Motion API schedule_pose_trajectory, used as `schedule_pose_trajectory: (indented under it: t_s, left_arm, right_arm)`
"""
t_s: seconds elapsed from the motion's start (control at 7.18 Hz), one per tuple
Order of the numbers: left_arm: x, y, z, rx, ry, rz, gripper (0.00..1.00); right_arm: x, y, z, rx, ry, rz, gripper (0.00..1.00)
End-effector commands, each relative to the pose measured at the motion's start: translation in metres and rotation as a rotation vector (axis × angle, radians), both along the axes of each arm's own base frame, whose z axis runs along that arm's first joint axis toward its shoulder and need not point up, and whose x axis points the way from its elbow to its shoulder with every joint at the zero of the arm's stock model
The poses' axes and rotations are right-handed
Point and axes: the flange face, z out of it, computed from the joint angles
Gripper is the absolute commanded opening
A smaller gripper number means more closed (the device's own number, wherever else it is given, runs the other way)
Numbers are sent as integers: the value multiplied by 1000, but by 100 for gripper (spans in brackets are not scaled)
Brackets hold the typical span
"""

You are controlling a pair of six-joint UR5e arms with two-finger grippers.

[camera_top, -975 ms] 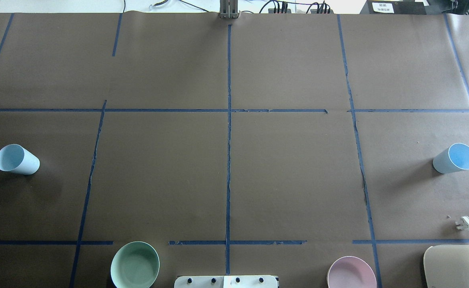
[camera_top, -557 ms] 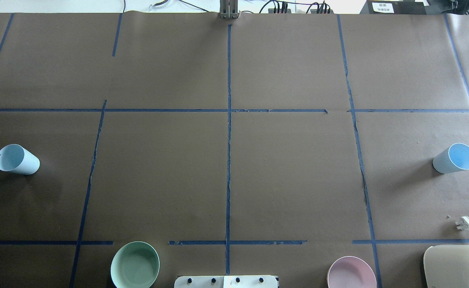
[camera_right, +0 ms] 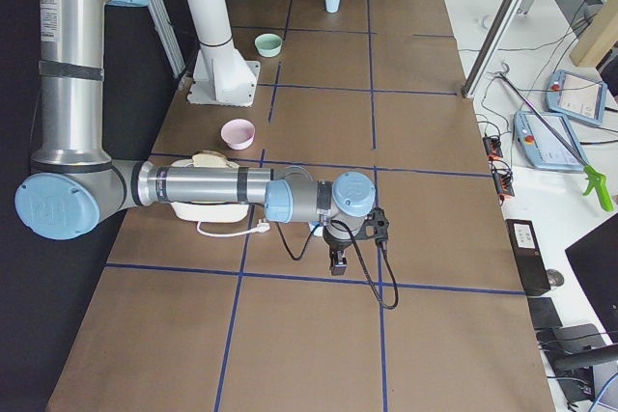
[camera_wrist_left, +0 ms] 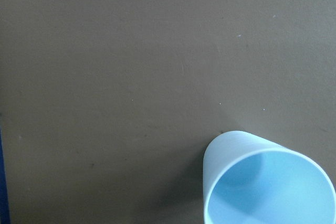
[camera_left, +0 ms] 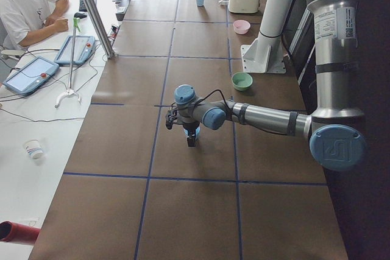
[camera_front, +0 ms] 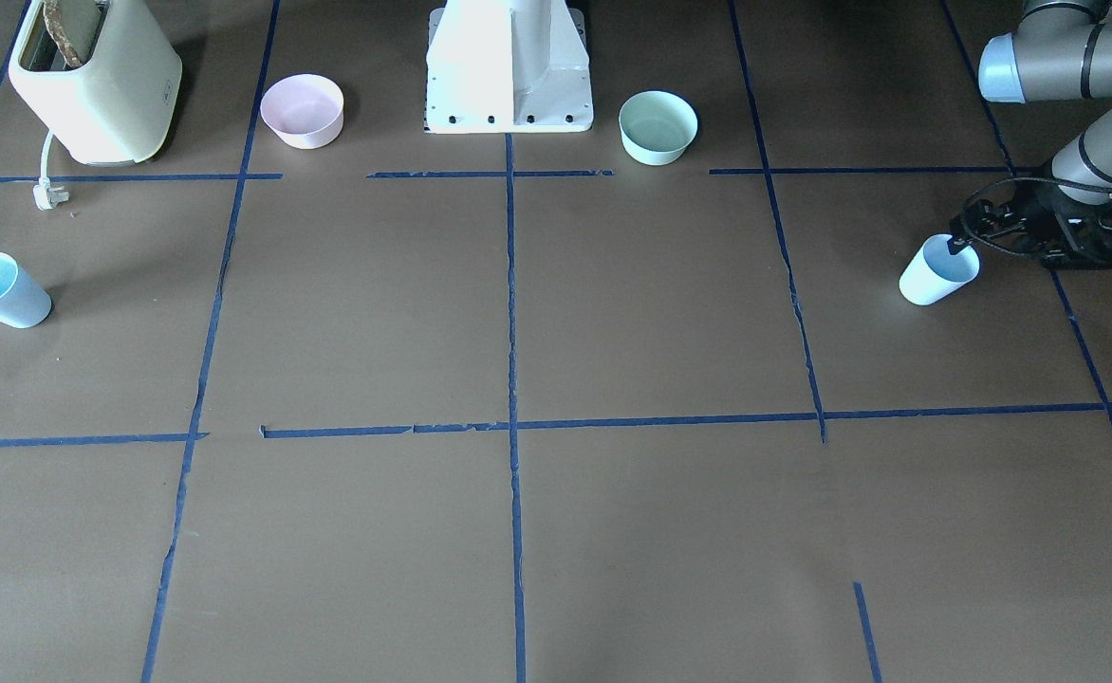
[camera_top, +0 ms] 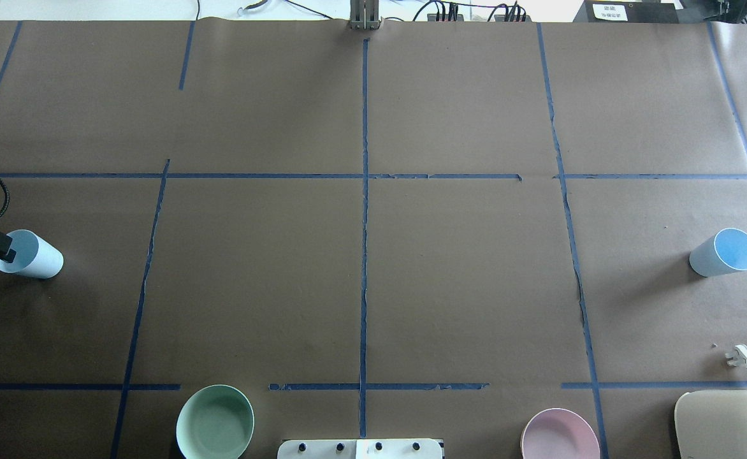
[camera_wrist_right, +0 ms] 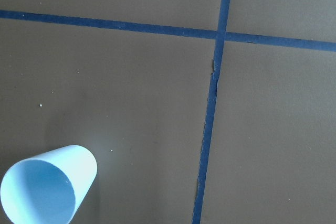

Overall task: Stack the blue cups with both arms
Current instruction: 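Lower the left gripper onto the light blue cup and grasp it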

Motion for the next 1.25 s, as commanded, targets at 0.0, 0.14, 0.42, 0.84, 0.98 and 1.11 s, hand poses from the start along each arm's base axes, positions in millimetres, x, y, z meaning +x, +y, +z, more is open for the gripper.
schedule_pose_trajectory:
  t_s: [0.0, 0.14, 0.42, 0.84, 0.98, 1.11]
  left_arm:
    - [8, -12, 4, -4, -2, 1, 100]
    - [12, -13, 6, -8, -4, 7, 96]
    - [20, -12, 20, 15, 14, 23, 63]
    - [23, -13, 13, 42, 42, 27, 1]
    - [30, -23, -6, 45, 75, 0, 0]
    - [57, -41, -58, -19, 161, -78, 0]
  right_arm:
    - [0, 0, 1, -2, -1, -1, 100]
    - [0, 0, 0, 0, -1, -2, 100]
    - [0, 1, 2, -3, -1, 0, 100]
    - [0, 0, 4, -7, 0, -2, 100]
    - [-1, 0, 4, -8, -3, -2, 100]
    - [-1, 0, 4, -8, -5, -2, 100]
